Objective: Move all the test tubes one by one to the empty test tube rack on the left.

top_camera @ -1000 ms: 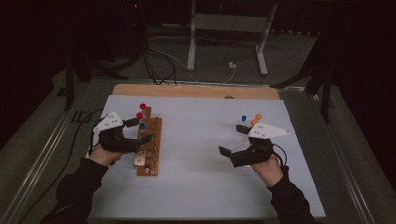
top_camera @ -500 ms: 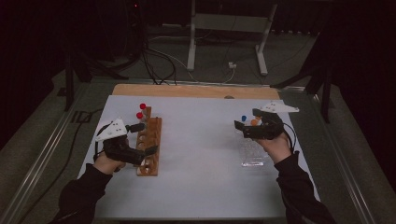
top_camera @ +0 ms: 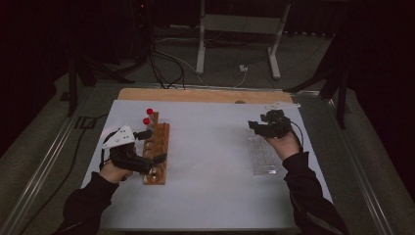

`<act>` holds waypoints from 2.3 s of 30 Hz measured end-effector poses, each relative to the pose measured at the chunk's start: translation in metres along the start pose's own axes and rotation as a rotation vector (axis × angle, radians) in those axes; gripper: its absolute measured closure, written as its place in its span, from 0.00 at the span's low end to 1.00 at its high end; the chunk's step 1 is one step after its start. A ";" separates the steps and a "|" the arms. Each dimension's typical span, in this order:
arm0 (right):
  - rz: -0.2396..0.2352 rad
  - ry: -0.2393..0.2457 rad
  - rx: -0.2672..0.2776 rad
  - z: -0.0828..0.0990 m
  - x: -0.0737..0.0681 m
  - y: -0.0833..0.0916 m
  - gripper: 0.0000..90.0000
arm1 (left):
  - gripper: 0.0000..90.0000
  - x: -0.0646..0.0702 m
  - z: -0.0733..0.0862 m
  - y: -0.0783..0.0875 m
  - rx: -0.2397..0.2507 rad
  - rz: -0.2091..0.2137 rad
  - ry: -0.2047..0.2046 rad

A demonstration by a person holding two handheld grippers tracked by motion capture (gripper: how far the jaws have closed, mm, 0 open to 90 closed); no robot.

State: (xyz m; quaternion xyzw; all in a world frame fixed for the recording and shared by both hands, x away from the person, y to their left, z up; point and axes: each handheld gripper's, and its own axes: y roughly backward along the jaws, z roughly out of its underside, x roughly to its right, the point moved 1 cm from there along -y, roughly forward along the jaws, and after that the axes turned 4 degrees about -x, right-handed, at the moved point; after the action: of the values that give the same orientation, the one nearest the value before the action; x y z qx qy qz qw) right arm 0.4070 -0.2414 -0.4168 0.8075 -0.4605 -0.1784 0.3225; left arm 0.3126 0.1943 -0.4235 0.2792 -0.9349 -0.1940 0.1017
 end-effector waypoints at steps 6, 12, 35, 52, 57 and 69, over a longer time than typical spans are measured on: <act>0.045 0.020 -0.100 -0.005 0.001 -0.008 0.62 | 0.02 0.001 -0.001 0.000 0.002 0.000 -0.003; 0.032 0.024 -0.147 -0.009 0.004 -0.013 0.71 | 0.02 0.001 -0.001 0.000 -0.001 0.003 -0.005; 0.026 0.041 -0.130 -0.020 0.008 -0.001 0.84 | 0.02 0.002 -0.001 -0.001 -0.005 0.012 0.001; -0.021 0.120 -0.037 -0.039 -0.010 0.038 0.84 | 0.02 0.008 -0.005 -0.003 -0.013 0.040 -0.010; -0.076 0.152 -0.040 -0.033 -0.027 0.036 0.84 | 0.03 0.011 -0.006 -0.006 -0.018 0.058 -0.007; -0.225 0.245 -0.051 -0.022 -0.075 0.033 0.84 | 0.07 0.021 -0.007 -0.022 -0.039 0.119 -0.012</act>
State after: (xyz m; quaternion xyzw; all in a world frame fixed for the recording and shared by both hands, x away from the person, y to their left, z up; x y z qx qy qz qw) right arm 0.3607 -0.1814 -0.3795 0.8613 -0.3196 -0.1253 0.3745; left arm 0.3078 0.1637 -0.4250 0.2197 -0.9465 -0.2076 0.1129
